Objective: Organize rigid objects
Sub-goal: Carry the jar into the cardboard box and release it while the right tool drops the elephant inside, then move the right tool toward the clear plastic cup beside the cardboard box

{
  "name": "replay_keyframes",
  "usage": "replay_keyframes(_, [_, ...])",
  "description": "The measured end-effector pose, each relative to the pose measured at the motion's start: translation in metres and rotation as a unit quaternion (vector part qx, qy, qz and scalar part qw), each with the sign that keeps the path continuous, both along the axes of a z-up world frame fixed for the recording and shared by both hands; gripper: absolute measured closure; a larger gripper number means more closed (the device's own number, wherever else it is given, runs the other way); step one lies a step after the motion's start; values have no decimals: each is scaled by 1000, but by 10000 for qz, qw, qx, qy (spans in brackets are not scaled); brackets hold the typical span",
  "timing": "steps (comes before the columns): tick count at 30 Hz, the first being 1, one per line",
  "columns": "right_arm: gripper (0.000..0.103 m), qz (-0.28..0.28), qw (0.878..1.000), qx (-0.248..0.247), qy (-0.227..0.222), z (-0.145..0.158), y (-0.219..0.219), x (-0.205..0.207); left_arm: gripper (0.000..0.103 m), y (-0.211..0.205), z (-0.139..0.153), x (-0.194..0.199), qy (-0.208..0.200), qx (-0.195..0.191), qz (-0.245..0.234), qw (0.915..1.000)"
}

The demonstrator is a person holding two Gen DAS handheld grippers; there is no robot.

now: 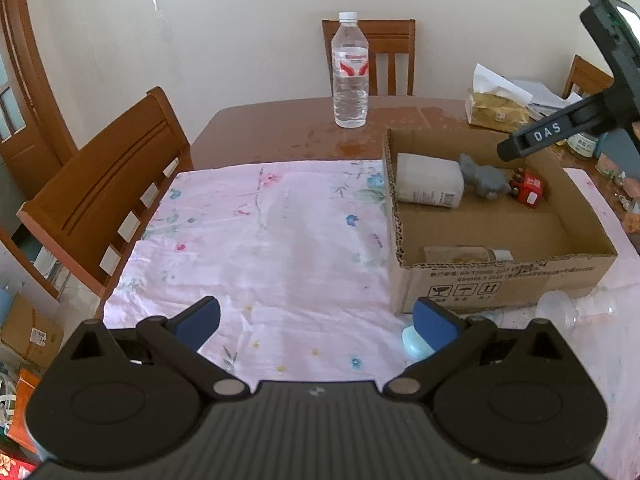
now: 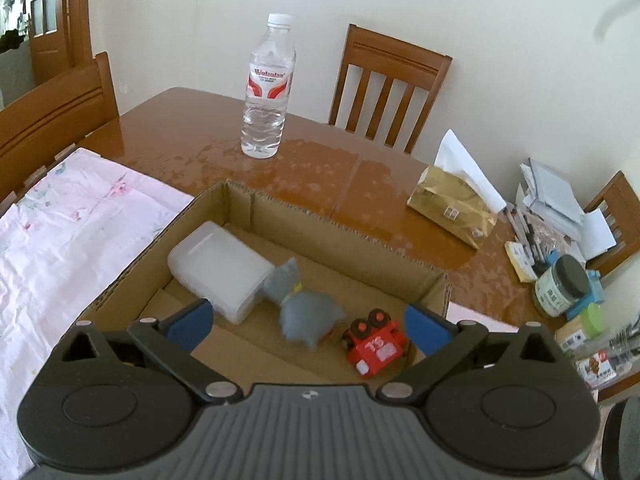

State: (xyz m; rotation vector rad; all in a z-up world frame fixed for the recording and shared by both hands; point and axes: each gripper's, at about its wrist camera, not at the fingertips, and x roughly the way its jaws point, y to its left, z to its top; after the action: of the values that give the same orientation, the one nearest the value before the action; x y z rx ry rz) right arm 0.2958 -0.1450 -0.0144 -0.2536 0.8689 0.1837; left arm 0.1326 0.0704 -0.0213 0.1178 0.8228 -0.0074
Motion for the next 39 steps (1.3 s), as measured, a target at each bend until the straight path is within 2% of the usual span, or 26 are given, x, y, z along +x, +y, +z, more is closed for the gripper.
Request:
replay_keyframes(8, [0, -220, 9996, 151, 43, 2, -10, -33, 1, -2, -6, -1, 54, -6, -77, 10000])
replay_keyframes(17, [0, -755, 9967, 273, 130, -9, -27, -81, 1, 1, -18, -10, 188, -67, -80, 9998])
replay_keyframes(24, [0, -1059, 9926, 288, 529, -43, -34, -110, 1, 1, -30, -19, 361, -130, -165, 9991])
replay_keyframes(32, [0, -1332, 9878, 160, 789, -83, -30, -115, 1, 2, -39, -29, 575, -306, -352, 9973])
replay_keyframes(39, [0, -1563, 9825, 153, 1004, -100, -42, -120, 1, 0, -49, -33, 707, -400, -678, 9944])
